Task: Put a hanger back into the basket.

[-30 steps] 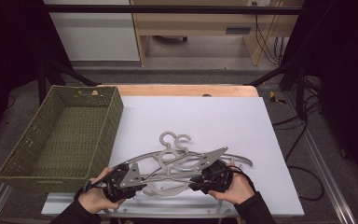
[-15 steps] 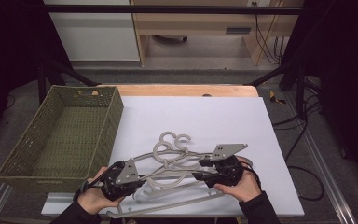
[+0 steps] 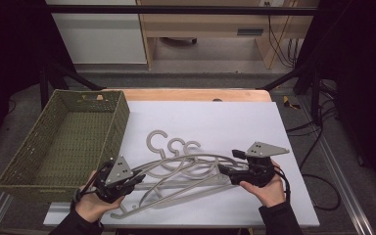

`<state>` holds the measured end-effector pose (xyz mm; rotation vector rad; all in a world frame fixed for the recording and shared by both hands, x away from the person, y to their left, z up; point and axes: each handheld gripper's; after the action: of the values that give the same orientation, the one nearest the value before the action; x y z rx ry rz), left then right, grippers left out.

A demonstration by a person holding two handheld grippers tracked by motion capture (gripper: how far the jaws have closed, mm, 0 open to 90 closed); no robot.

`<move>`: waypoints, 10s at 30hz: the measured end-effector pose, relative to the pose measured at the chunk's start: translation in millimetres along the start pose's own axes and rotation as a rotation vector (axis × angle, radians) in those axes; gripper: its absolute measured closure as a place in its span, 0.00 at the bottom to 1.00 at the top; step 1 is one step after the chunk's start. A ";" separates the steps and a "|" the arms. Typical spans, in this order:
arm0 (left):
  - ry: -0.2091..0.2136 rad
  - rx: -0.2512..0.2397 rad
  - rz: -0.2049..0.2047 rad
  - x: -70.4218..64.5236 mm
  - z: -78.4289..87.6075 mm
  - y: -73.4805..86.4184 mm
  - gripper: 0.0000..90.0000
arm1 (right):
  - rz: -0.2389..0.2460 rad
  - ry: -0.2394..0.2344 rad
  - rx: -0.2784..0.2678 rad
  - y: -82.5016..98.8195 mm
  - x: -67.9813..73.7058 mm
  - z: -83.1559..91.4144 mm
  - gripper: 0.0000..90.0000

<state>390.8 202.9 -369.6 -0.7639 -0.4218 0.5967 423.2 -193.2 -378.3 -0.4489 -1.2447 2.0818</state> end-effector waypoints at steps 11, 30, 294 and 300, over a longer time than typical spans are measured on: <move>-0.070 -0.121 0.081 16.6 24.7 1.4 0.90 | -0.098 0.119 -0.072 8.8 -23.0 18.2 0.20; -0.217 -0.265 0.199 63.5 74.6 12.9 0.90 | -0.119 0.184 -0.094 19.6 -36.6 25.3 0.07; 0.130 0.042 0.094 -1.1 -97.2 -32.7 0.90 | -0.086 0.154 -0.113 22.6 -33.1 32.4 0.05; 0.106 0.007 0.119 8.9 -81.3 -31.8 0.90 | -0.088 0.158 -0.116 22.7 -33.5 34.0 0.04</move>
<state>453.6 148.5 -397.9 -0.8144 -0.2778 0.6646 419.1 -245.7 -382.9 -0.5885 -1.2725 1.8695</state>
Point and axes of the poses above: each handheld gripper's, and its own axes: z roughly backward along the jaws, y roughly out of its underside, x roughly to its left, and after that the axes turned 3 degrees about z, right-handed
